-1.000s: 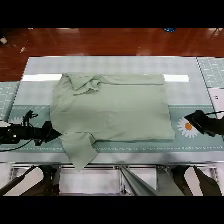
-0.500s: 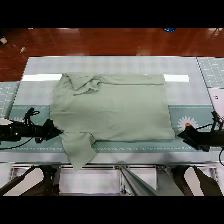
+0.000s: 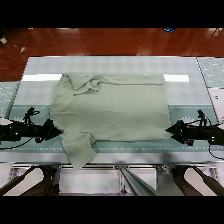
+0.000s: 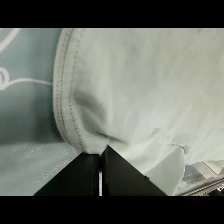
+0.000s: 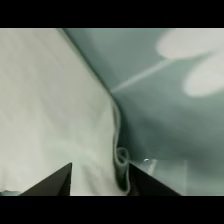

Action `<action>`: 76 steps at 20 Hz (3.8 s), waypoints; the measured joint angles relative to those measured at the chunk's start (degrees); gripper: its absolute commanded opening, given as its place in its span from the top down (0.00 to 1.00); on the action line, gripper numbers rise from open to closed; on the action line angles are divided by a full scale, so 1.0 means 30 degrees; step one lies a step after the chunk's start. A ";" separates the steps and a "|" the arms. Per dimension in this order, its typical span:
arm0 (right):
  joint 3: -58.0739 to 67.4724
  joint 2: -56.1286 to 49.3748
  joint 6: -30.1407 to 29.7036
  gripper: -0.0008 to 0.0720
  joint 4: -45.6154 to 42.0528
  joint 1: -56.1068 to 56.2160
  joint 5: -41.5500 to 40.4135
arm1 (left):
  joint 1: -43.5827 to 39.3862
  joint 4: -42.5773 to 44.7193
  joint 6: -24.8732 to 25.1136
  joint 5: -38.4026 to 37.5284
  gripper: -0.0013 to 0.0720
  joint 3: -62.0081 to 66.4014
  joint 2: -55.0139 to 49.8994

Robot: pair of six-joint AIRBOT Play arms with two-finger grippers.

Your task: Fold the shirts.

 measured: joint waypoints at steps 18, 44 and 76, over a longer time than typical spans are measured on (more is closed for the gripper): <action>2.6323 0.1195 -0.0554 0.96 0.0641 0.3621 0.2018 | 0.0255 -0.7730 0.0189 0.0306 0.96 2.1602 0.4787; 1.7158 0.3818 0.0576 0.96 -0.2761 0.4539 0.2790 | -0.3439 0.2004 -0.3461 0.0969 0.96 1.3814 0.7635; 2.2921 -1.4797 0.0488 0.92 -0.4459 0.6273 0.3504 | -0.6441 0.4634 -0.4845 -0.3628 0.96 2.1209 -1.1956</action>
